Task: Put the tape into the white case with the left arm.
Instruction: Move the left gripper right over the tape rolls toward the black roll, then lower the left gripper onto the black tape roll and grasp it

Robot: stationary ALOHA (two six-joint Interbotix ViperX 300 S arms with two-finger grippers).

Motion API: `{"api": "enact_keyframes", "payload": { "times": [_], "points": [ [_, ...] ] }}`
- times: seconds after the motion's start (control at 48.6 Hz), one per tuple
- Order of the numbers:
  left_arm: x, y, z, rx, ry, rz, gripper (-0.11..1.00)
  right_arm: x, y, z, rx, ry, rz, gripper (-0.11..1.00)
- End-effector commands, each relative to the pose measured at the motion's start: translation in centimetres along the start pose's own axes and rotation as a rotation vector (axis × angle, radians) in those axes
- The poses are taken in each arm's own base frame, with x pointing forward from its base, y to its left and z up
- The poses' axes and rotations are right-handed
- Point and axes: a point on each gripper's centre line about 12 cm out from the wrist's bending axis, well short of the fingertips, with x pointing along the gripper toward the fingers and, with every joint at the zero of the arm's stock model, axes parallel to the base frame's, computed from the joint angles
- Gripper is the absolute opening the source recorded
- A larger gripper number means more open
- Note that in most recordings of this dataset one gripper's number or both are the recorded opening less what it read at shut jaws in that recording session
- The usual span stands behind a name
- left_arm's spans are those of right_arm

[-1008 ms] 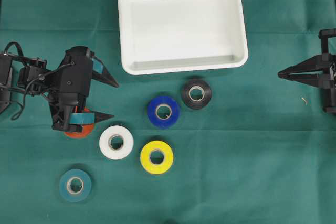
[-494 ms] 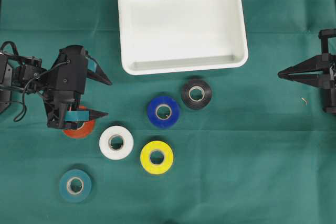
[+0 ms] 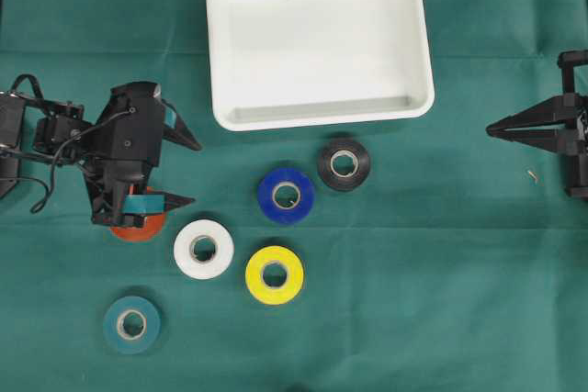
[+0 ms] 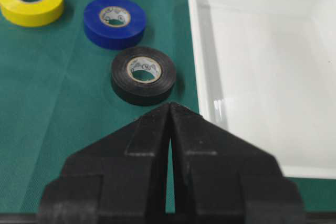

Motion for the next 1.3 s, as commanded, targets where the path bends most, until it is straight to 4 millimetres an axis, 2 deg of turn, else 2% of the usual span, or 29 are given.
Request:
{"api": "enact_keyframes", "payload": {
  "times": [0.0, 0.185, 0.576, 0.741, 1.276],
  "points": [
    [-0.1, -0.3, 1.4, 0.006, -0.038, -0.009, 0.96, 0.1, 0.0, 0.4, 0.0, -0.008, -0.001, -0.09],
    [0.9, -0.5, 2.3, 0.01, -0.05, -0.011, 0.96, 0.1, 0.0, 0.4, 0.0, -0.009, -0.001, -0.09],
    [3.8, -0.7, 6.2, 0.017, -0.089, -0.011, 0.96, 0.1, 0.0, 0.4, 0.0, -0.006, -0.001, -0.09],
    [5.2, -0.7, 6.9, 0.016, -0.082, -0.01, 0.96, 0.1, 0.0, 0.3, 0.0, -0.003, -0.001, -0.09],
    [10.8, 0.6, 9.8, -0.001, -0.068, 0.016, 0.96, 0.1, 0.0, 0.1, 0.0, -0.006, -0.001, -0.09]
  ]
}}
